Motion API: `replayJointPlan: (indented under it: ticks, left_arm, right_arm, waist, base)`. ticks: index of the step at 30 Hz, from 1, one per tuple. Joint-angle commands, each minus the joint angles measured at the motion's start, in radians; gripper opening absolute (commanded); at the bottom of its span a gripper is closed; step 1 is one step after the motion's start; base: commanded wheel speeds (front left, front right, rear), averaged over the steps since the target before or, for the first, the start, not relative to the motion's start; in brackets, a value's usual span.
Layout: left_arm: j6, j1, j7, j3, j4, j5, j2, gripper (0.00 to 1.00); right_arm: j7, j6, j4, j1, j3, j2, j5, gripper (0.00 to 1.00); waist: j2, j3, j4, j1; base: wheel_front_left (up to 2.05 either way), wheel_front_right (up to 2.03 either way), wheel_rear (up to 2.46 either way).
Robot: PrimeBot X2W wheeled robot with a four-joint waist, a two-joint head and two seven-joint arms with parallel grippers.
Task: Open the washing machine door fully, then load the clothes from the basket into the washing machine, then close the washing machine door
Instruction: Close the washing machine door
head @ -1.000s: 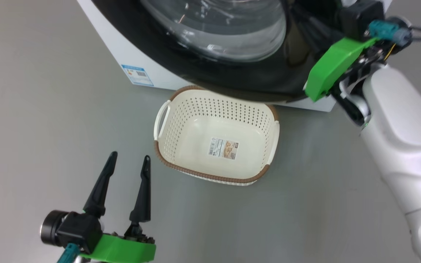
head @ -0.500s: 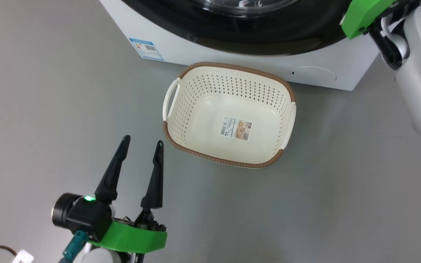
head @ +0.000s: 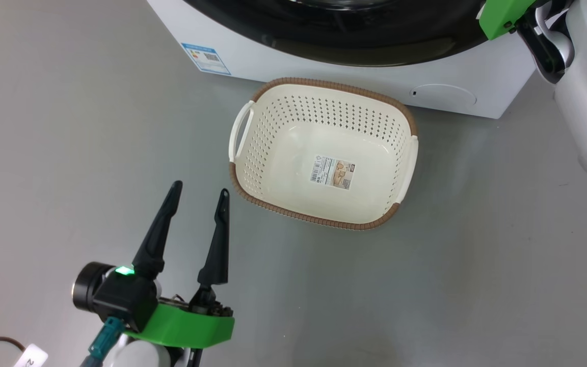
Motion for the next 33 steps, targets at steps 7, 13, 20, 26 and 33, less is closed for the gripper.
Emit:
replayJointPlan:
  ticks: [7, 13, 20, 26, 33]
  left_arm:
    - [-0.008, -0.013, -0.008, 0.044, -0.013, 0.013, 0.01, 1.0]
    - [-0.01, -0.001, -0.008, 0.054, -0.006, 0.018, 0.009, 1.0]
    - [-0.02, 0.024, -0.008, 0.072, 0.006, 0.027, 0.013, 1.0]
    - [-0.029, 0.043, -0.008, 0.076, 0.019, 0.026, 0.024, 1.0]
    - [-0.033, 0.069, 0.004, 0.078, 0.042, 0.018, 0.045, 1.0]
  right_arm:
    - [-0.014, -0.008, -0.026, 0.046, 0.052, 0.021, 0.102, 0.0]
    - [-0.02, -0.008, -0.083, 0.16, 0.07, 0.014, 0.18, 0.0]
    - [-0.022, -0.008, -0.228, 0.343, 0.004, -0.012, 0.206, 0.0]
    - [-0.022, -0.008, -0.347, 0.505, -0.092, -0.01, 0.162, 0.0]
    - [-0.022, -0.008, -0.466, 0.726, -0.214, 0.016, 0.066, 1.0]
  waist:
    - [0.0, -0.027, -0.012, 0.0]
    - [0.0, -0.064, -0.036, 0.0]
    - [0.0, -0.121, -0.083, 0.0]
    - [0.0, -0.168, -0.124, 0.0]
    - [0.0, -0.239, -0.172, 0.0]
  base:
    - [0.0, 0.0, 0.0]
    - [0.0, 0.0, 0.0]
    - [0.0, 0.0, 0.0]
    - [0.0, 0.0, 0.0]
    - [0.0, 0.0, 0.0]
